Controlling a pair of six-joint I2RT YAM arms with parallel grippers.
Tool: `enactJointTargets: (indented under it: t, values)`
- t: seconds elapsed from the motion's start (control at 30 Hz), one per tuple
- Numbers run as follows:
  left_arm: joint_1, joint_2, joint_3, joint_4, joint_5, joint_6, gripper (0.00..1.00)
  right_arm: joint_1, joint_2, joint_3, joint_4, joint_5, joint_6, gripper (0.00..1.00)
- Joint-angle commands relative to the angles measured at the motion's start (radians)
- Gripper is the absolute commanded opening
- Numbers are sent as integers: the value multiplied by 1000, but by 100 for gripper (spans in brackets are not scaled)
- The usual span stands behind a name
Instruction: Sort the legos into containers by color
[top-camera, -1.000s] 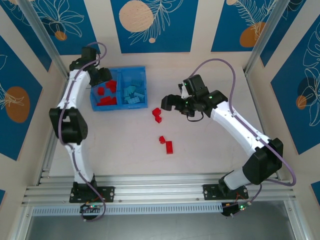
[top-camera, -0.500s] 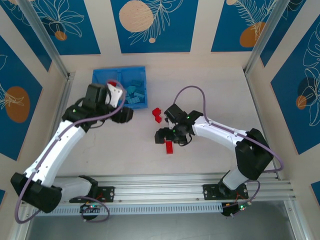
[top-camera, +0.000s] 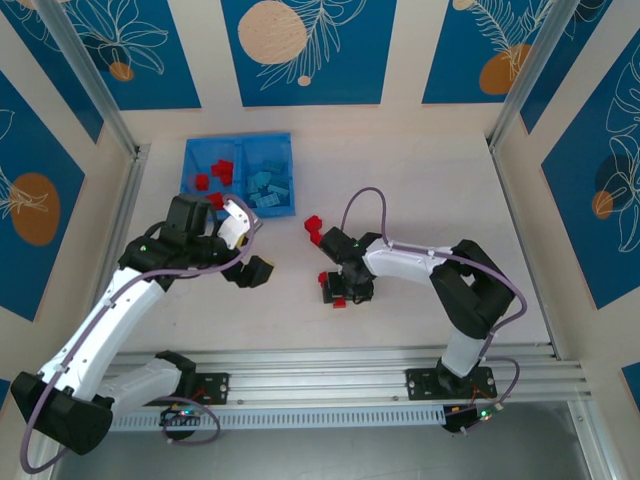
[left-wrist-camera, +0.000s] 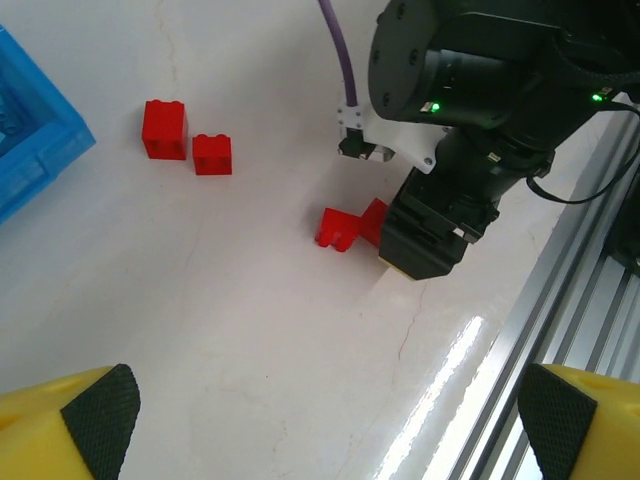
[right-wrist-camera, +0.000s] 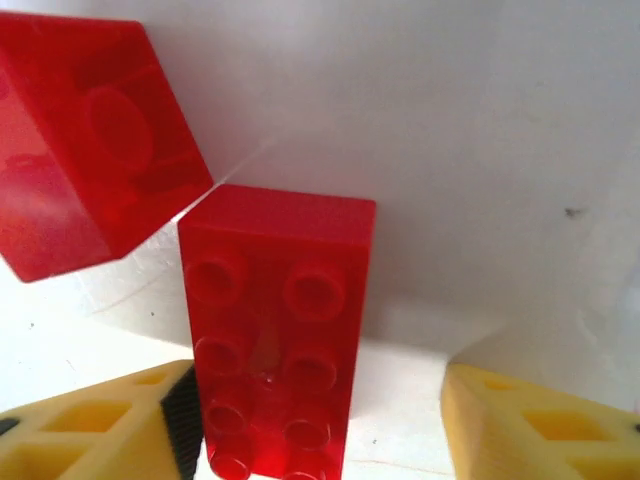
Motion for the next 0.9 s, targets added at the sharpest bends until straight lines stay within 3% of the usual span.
enactJointTargets:
  t: [0.0, 0.13, 0.3, 0.43, 0.6, 0.8, 0.87]
  values:
    - [-10, 21, 21, 11, 42, 53, 100, 34, 65, 49, -33, 27, 4, 55]
    - [-12, 15, 15, 64, -6, -1, 100, 56, 75, 77, -60, 35, -17, 44]
    - [-12, -45, 2, 120, -224, -73, 100, 61, 45, 159, -116, 32, -66, 28]
    - [-12, -117, 3, 184, -415, -139, 100, 63, -24, 265, -148, 24, -117, 27]
    - [-11, -128, 51, 187, -556, -200, 100, 72, -44, 431, -121, -16, -172, 27]
    - [-9, -113, 129, 108, -709, -295, 100, 70, 116, 734, -75, -30, -210, 27]
    - [-6, -77, 186, 23, -818, -379, 100, 70, 198, 846, -41, -43, -237, 27]
